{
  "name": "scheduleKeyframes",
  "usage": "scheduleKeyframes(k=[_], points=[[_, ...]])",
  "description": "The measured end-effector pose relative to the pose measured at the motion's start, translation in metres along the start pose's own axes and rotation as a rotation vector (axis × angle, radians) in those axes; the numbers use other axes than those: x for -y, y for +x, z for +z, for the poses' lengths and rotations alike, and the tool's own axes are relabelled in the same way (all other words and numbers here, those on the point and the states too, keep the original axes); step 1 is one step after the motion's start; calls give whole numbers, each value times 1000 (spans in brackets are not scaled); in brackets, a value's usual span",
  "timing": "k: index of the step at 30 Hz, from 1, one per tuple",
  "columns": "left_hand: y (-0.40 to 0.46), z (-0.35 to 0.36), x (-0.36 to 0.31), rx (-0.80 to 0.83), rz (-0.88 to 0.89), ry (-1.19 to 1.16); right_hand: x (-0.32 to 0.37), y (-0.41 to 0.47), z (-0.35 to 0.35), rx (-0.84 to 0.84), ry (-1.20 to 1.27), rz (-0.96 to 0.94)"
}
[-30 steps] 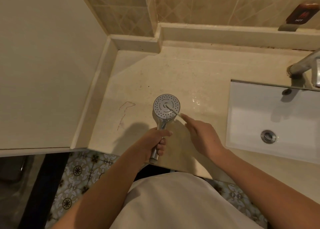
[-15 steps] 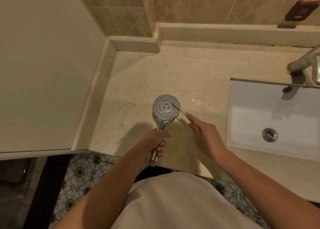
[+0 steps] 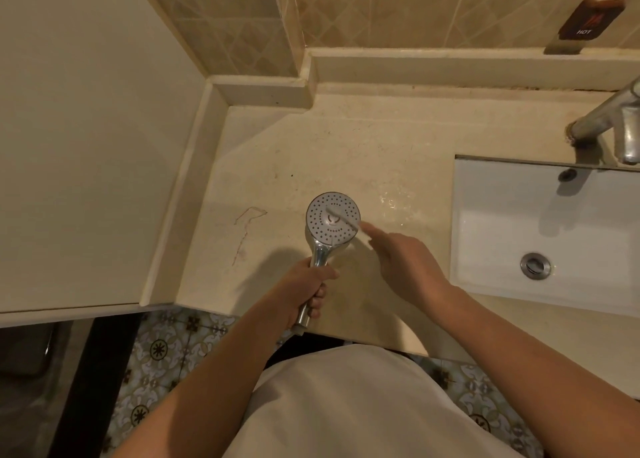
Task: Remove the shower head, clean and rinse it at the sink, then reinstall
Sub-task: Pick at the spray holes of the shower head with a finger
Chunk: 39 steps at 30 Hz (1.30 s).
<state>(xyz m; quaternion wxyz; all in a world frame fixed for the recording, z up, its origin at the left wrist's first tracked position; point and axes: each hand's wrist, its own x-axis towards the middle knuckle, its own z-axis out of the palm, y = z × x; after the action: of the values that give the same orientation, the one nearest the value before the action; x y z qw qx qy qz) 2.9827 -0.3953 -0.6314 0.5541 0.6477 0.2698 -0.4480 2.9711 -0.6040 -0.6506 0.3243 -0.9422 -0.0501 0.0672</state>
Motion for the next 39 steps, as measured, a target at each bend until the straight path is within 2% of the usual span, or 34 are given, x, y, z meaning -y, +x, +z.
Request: scheduleKeyframes(k=[2, 5, 8, 11, 13, 19, 23, 25, 31, 35, 36, 39], points=[[0, -1, -1, 7, 6, 13, -5, 7, -7, -58, 70, 104], [-1, -3, -1, -4, 4, 5, 8, 6, -4, 22, -102, -33], [1, -5, -1, -12, 1, -24, 17, 1, 0, 75, -119, -89], [2, -4, -2, 1, 1, -10, 12, 16, -10, -65, -10, 52], [1, -2, -1, 15, 0, -4, 13, 20, -14, -91, 7, 104], [4, -5, 8, -20, -7, -2, 27, 3, -3, 101, -252, -128], [6, -5, 8, -31, 22, 25, 13, 24, -14, 1, -167, -12], [7, -3, 10, -28, 15, 27, 10, 28, -17, 8, -220, -1], [8, -3, 16, -21, -18, 50, 26, 11, -13, 140, -344, -250], [8, -1, 12, -24, 8, 75, 15, 33, -25, 59, -326, -21], [8, 1, 11, -20, 11, 71, 15, 33, -26, 55, -321, -7], [7, 3, 14, -9, -1, 70, 25, 18, -20, 98, -305, -127]])
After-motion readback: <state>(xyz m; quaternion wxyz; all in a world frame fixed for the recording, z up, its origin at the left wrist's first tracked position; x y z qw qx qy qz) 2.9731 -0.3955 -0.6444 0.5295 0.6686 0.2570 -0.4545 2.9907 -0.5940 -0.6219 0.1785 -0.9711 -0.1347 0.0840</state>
